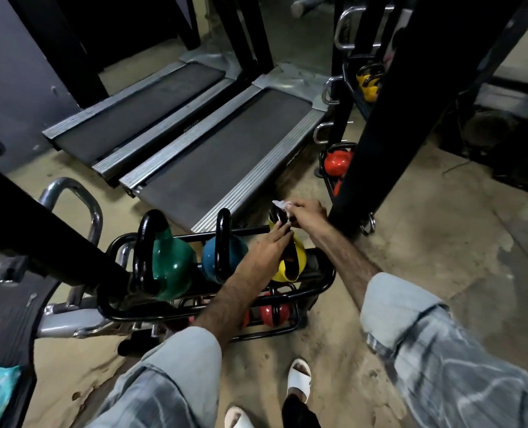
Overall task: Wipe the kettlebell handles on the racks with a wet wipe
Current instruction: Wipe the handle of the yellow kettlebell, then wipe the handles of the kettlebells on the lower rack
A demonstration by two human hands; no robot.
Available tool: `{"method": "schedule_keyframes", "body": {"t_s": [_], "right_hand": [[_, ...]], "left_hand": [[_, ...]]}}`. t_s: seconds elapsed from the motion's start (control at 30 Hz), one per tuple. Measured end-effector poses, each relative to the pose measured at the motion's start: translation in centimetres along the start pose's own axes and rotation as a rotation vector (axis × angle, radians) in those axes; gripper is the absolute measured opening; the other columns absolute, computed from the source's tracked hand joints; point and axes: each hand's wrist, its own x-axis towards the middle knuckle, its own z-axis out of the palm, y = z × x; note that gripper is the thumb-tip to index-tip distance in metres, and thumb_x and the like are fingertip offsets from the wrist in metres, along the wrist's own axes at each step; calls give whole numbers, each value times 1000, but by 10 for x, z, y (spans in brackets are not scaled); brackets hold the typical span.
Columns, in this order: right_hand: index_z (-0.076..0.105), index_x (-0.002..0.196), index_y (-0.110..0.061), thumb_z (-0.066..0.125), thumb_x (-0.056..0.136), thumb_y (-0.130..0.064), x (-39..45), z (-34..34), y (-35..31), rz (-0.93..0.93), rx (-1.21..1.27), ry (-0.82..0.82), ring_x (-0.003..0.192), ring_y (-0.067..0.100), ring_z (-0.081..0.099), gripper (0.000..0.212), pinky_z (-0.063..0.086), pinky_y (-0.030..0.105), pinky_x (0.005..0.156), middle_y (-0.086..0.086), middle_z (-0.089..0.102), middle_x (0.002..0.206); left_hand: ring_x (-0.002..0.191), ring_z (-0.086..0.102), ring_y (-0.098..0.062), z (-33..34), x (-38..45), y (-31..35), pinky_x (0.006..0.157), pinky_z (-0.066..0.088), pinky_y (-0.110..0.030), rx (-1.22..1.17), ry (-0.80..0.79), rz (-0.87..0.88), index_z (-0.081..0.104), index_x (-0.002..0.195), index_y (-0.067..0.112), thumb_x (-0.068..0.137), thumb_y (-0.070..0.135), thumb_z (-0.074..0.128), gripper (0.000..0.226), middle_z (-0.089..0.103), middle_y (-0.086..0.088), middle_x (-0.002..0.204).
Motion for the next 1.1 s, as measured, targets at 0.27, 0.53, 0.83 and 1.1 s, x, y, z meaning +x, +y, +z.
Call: {"method": "schedule_keyframes", "body": {"t_s": [0.27,0.53,0.83,1.1], "right_hand": [[76,84,-24,62,91,-16,-56,-16,14,-33,266,75,90,16,70,17,60,37,81,1,74,93],[64,99,-6,54,98,-10,-172,-2,-5,4,830,4,81,21,70,11,60,35,67,6,71,88],[66,96,-6,52,98,-8,-264,101,105,305,650,-210,74,20,68,15,60,33,62,6,71,82],[62,115,1,52,98,-7,-231,209,205,492,579,-279,82,22,67,21,60,28,60,17,67,103]], "left_hand": [[124,52,-17,14,-14,11,104,38,-18,-234,233,-135,60,126,7,80,-10,59,49,53,-6,138],[93,67,-9,-30,-98,5,88,51,-18,-540,491,-336,69,108,7,84,9,67,23,72,-4,102],[93,64,-4,28,-290,-23,85,49,-13,-558,424,-657,68,111,13,89,10,60,23,69,8,100],[96,67,-19,117,-340,-127,82,47,-23,-414,189,-763,68,109,11,91,11,58,20,72,-6,103]]}}
